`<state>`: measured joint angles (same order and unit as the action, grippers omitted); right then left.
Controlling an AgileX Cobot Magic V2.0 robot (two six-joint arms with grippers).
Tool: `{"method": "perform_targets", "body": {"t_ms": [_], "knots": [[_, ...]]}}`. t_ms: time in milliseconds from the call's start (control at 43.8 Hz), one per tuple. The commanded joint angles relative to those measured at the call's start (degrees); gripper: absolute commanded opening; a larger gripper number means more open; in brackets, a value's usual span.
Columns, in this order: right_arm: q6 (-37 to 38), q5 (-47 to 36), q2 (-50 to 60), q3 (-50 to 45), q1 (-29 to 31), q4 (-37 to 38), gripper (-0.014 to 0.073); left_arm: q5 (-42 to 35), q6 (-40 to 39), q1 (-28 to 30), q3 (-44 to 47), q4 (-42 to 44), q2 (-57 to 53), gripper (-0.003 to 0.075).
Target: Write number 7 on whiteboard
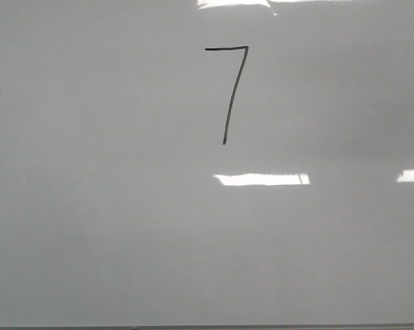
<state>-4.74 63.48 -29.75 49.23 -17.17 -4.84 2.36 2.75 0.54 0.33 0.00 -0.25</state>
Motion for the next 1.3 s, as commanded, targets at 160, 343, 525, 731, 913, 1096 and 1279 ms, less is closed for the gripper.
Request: {"method": "perform_targets", "body": {"t_ms": [160, 343, 525, 731, 913, 1096, 1279], "knots": [[-0.04, -3.32, -0.28, 1.33, 0.33, 0.17, -0.0069, -5.21, -0.11, 0.09, 0.15, -0.71, -0.95, -0.002], [-0.04, -3.71, 0.17, 0.92, 0.33, 0.17, -0.0069, -5.21, -0.11, 0.09, 0.15, -0.71, -0.95, -0.002], [-0.04, -8.2, 6.62, -4.03, 5.93, 1.03, -0.0069, -5.21, -0.11, 0.09, 0.15, -0.71, -0.95, -0.002], [-0.04, -34.75, 19.7, -20.4, 14.31, 1.33, -0.0069, -5.21, -0.11, 0.09, 0.15, -0.71, -0.95, -0.002], [-0.04, -52.45, 28.76, -36.83, 15.42, 1.05, -0.0069, -5.21, -0.11, 0.09, 0.15, -0.71, -0.95, -0.002], [-0.04, -60.0, 31.42, -46.03, 15.43, 0.37, -0.0069, -5.21, -0.11, 0.09, 0.15, -0.71, -0.95, -0.002], [-0.04, -63.81, 31.42, -50.58, 15.43, 0.14, -0.0069, -5.21, -0.11, 0.09, 0.15, -0.71, -0.95, -0.002]]}}
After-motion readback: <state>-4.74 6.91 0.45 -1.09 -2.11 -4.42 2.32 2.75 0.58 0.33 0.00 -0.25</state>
